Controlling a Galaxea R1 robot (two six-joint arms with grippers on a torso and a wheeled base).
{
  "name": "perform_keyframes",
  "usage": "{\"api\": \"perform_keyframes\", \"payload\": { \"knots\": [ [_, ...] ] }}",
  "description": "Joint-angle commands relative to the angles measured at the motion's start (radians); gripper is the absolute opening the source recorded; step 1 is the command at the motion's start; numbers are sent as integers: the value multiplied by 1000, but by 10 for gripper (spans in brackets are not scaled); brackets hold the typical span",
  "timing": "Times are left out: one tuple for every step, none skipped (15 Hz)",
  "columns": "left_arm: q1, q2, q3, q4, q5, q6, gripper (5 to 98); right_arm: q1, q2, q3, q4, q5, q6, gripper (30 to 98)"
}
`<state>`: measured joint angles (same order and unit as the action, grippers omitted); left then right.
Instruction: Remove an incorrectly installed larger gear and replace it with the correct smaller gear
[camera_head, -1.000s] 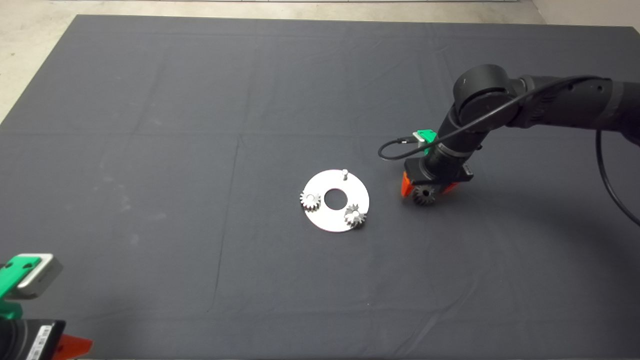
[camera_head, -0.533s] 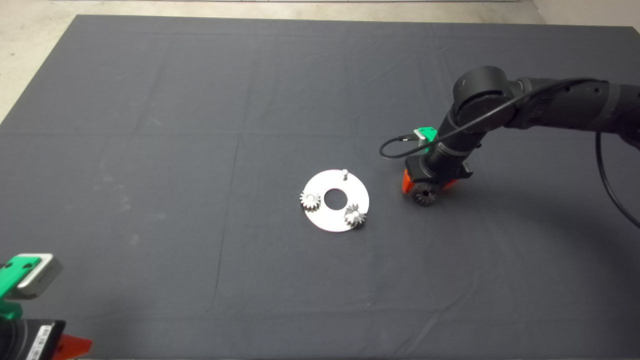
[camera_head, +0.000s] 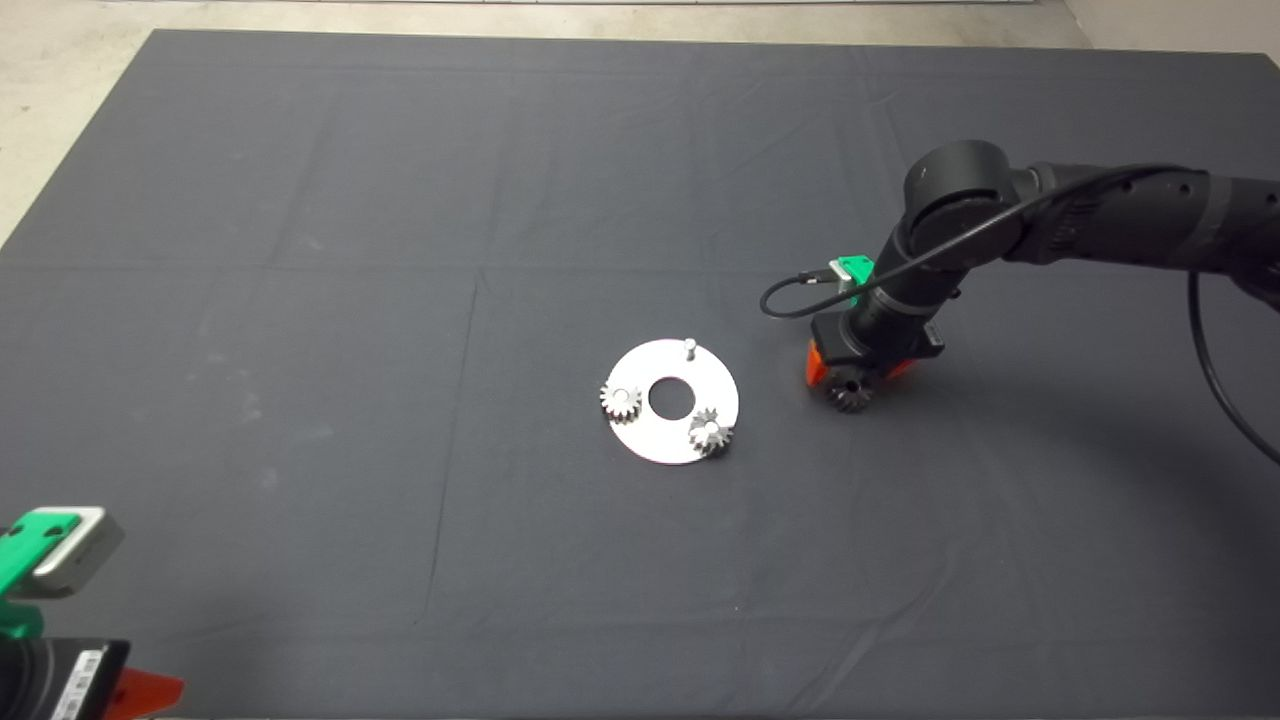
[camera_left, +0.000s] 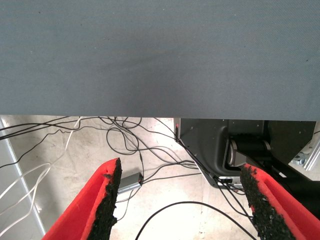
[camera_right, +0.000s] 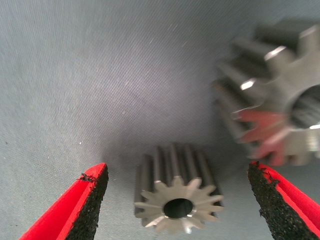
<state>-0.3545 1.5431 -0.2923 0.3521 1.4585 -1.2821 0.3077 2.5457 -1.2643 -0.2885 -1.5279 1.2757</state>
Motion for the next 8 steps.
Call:
{"api": "perform_keyframes", "payload": {
  "knots": [
    [2,-7,7,2,3,-3,597,21,3,7,-26,-110,4,736],
    [2,-5,6,2,3,-3,597,18,-1,5,-26,-110,5,736],
    [2,-7,7,2,3,-3,597,16,-3,5,-26,-110,5,736],
    [2,-7,7,2,5,-3,597,16,-3,5,-26,-110,5,736],
    [2,-8,8,2,3,-3,597,16,-3,5,-26,-110,5,736],
    [2,-8,9,2,3,-3,597,16,-3,5,-26,-110,4,736],
    [2,-7,9,2,3,-3,597,16,-2,7,-26,-110,5,736],
    [2,-7,9,2,4,-3,597,15,2,7,-26,-110,5,736]
  ]
}}
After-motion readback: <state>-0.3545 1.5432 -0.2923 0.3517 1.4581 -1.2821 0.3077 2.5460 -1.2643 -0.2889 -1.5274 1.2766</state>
